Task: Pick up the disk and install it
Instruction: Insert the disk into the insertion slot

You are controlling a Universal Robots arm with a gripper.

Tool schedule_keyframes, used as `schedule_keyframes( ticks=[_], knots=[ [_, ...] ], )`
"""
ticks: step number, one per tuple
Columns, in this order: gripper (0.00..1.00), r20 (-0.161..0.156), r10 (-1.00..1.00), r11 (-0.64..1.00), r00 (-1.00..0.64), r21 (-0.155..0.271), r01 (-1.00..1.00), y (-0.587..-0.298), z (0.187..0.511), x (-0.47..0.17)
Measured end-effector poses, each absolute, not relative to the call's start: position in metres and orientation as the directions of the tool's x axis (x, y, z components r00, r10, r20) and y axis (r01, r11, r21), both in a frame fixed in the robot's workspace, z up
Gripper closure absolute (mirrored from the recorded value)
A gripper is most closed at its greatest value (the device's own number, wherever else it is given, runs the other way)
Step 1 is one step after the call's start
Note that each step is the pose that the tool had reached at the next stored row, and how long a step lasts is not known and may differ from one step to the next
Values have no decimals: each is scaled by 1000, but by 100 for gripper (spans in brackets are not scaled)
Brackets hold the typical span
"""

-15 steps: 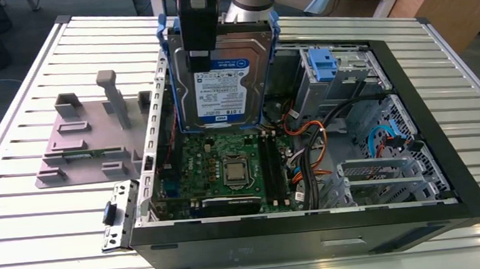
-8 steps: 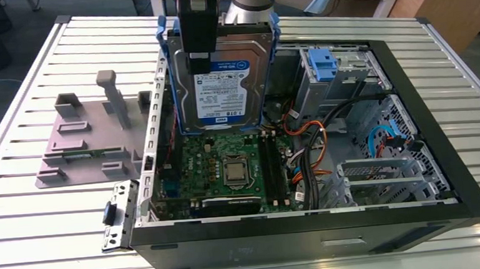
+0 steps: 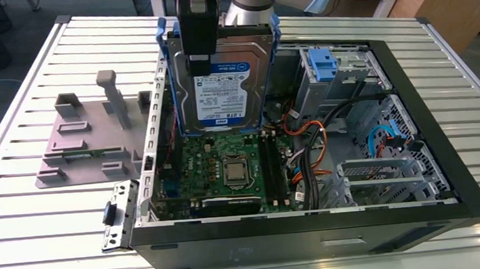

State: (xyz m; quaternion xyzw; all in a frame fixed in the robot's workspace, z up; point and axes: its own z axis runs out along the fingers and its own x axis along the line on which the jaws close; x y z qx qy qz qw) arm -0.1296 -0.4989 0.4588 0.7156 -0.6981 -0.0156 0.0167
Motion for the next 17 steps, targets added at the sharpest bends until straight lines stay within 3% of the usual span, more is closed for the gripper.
schedule_keyframes(
  ticks=[17],
  knots=[
    [63,1,-1000,-25,25,46,-999,-505,459,-129]
  ],
)
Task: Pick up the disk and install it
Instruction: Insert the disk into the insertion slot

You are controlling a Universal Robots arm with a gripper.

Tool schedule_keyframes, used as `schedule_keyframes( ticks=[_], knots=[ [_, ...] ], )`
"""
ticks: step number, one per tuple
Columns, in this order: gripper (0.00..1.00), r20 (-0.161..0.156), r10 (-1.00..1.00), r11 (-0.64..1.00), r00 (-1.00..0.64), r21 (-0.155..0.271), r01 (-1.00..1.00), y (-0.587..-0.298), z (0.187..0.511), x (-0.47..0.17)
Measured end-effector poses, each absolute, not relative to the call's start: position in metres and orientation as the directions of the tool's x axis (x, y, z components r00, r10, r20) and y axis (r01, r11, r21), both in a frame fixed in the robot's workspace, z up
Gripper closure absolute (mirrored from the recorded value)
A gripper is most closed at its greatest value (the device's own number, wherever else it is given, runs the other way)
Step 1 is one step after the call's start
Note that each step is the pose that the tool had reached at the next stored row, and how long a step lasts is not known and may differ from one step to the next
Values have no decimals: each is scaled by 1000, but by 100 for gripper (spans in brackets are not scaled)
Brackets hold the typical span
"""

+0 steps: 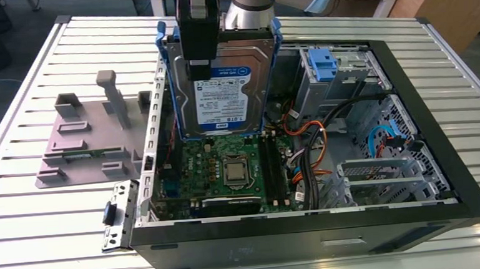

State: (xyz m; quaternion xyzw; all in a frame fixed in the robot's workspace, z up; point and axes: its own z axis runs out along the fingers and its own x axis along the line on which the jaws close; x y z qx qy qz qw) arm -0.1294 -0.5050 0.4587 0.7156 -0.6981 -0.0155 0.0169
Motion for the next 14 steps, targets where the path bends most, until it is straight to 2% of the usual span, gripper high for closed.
schedule_keyframes(
  ticks=[14],
  knots=[
    [63,2,-1000,-25,25,46,-999,-505,459,-121]
  ],
)
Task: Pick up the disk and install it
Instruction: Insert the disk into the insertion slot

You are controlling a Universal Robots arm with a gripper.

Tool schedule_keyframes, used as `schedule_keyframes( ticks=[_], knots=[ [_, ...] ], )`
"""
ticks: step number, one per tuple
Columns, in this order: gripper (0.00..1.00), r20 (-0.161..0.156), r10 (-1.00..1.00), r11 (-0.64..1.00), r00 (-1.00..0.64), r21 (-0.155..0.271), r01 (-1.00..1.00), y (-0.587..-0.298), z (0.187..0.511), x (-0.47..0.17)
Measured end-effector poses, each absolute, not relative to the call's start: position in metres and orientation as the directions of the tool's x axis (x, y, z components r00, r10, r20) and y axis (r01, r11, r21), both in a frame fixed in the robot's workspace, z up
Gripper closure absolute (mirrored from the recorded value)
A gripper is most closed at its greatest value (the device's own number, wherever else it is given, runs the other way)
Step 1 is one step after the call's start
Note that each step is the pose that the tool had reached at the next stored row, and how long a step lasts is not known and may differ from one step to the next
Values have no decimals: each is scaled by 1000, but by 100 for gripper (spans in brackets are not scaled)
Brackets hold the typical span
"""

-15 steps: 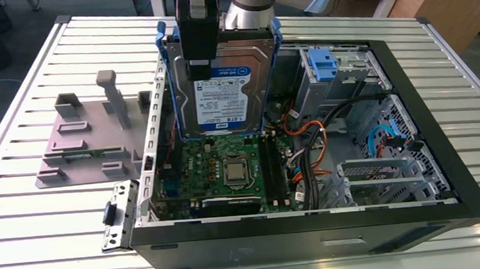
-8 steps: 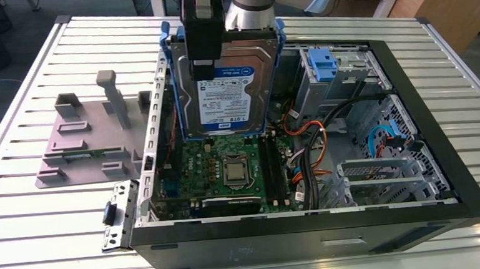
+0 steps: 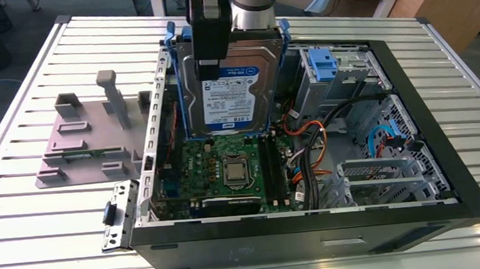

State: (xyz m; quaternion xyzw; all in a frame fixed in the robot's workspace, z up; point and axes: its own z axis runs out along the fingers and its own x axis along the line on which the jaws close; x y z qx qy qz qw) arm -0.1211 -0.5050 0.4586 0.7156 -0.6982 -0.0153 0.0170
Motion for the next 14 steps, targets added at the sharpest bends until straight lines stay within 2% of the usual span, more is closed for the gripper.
schedule_keyframes(
  ticks=[14],
  knots=[
    [63,2,-1000,-24,25,46,-999,-505,459,-113]
  ],
)
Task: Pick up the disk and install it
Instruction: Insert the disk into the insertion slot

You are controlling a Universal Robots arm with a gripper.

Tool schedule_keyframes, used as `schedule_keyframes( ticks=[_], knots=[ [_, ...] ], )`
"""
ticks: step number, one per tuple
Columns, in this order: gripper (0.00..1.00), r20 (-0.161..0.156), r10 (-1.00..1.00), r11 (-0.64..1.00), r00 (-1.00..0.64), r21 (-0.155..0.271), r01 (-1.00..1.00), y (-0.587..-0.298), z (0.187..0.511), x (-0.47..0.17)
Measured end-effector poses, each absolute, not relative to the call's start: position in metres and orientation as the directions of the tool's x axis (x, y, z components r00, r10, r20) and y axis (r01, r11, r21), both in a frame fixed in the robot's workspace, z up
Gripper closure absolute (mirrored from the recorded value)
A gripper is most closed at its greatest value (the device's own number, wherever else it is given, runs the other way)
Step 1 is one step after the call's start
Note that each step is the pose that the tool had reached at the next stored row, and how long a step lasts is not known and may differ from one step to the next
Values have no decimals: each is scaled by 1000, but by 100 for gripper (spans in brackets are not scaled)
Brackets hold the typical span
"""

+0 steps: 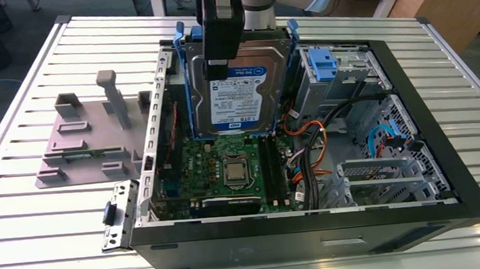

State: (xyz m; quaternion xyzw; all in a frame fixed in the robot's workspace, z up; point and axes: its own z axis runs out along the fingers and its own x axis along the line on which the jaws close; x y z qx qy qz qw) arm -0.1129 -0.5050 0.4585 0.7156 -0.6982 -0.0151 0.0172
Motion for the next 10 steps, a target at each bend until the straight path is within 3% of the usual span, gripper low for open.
schedule_keyframes(
  ticks=[10],
  knots=[
    [63,4,-1000,-24,25,46,-999,-505,458,-108]
  ],
)
